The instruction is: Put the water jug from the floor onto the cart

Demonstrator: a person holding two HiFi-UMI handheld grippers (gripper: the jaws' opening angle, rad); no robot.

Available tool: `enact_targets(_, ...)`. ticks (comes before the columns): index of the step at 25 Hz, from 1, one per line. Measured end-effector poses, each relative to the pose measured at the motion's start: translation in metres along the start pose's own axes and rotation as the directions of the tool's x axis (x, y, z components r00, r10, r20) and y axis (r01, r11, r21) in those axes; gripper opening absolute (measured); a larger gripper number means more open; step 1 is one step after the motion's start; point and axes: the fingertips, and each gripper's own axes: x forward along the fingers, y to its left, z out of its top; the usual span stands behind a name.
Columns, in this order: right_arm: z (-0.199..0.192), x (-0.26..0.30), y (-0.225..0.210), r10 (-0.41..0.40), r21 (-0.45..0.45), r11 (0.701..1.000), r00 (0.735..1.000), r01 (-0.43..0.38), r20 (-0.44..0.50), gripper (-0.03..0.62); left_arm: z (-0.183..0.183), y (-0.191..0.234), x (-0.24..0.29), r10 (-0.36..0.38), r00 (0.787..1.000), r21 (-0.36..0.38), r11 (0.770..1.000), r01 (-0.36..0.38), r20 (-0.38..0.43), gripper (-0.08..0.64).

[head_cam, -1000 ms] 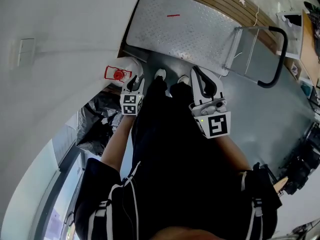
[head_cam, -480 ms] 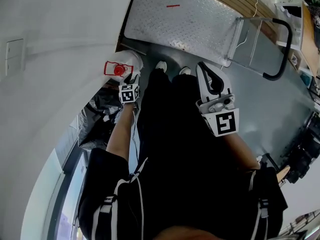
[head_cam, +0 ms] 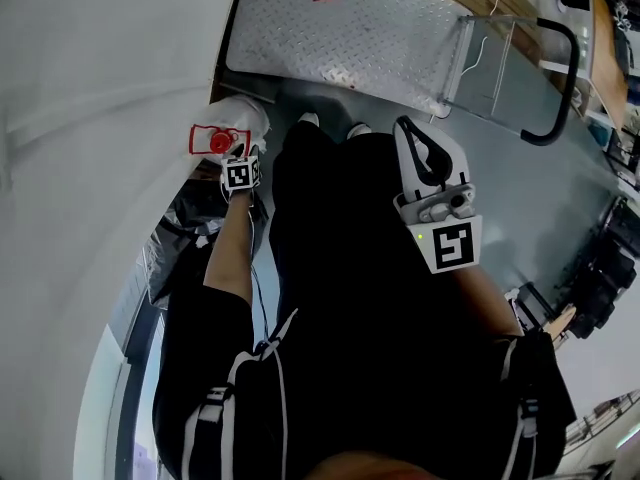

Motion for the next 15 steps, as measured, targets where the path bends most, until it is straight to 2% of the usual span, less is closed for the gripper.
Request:
enact_targets(5, -0.016, 0.005, 0.000, 0.013, 0.010, 1.000, 0.999, -0.013, -0.038, 0.020, -0.017, 0.018, 0.022, 0.018, 0.998, -0.024, 1.000, -0.019, -0.062, 0.147)
enact_targets(15, -0.044, 0.036, 0.022, 0.093, 0.001, 0.996, 0.994, -0.093, -0.061, 0.019, -0.021, 0.035, 0.047, 0.034, 0.997, -0.031, 0.999, -0.036, -0.066, 0.147)
